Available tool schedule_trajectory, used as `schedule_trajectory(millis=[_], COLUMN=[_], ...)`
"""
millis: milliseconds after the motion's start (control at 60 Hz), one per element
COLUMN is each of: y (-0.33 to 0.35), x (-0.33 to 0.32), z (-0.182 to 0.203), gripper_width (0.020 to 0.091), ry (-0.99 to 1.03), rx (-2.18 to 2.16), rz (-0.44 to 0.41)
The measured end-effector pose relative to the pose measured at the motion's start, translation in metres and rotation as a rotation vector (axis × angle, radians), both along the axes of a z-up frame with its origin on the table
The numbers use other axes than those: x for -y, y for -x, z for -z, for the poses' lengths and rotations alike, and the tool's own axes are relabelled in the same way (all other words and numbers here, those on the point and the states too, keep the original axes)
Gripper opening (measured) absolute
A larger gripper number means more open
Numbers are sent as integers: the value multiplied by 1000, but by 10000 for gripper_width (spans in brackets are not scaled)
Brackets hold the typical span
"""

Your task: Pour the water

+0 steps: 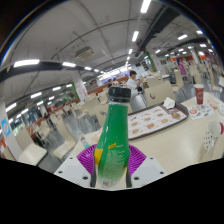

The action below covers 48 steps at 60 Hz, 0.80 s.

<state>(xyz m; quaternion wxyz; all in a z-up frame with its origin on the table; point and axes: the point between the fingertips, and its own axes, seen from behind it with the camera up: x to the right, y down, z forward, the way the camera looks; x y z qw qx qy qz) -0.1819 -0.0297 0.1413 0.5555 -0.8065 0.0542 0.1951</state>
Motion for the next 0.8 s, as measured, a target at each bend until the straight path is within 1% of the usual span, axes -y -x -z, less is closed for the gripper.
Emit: schedule_trajectory(millis=[50, 67, 100, 150, 217, 267, 317, 417, 467, 550, 567, 583, 633, 700, 783, 800], y=[-25, -36, -60, -93, -134, -162, -185, -209, -223, -234, -242, -237, -230, -228, -222, -222], x=[-8, -10, -12, -17, -18, -18, -25, -18, -12, -13, -2, -15, -13, -4, 7, -5], z=[-33, -36, -54, -65, -70, -61, -44, -34, -37, -34, -37, -34, -35, -32, -41, -42], gripper_width=[393, 397, 396, 395, 398, 396, 395, 395, 393, 393, 393, 393, 393, 393, 394, 393], ry=[-5, -15, -7, 8, 39, 80, 134, 212, 227, 242, 261, 277, 295, 337, 367, 370], rx=[-182, -241, -371, -560, -812, -996, -1180, -1494, -1624, -1766, -1795, -1801, -1806, -1823, -1827, -1814], rz=[40, 53, 83, 117, 153, 188, 206, 210, 214, 230, 228, 232, 201, 181, 134, 131])
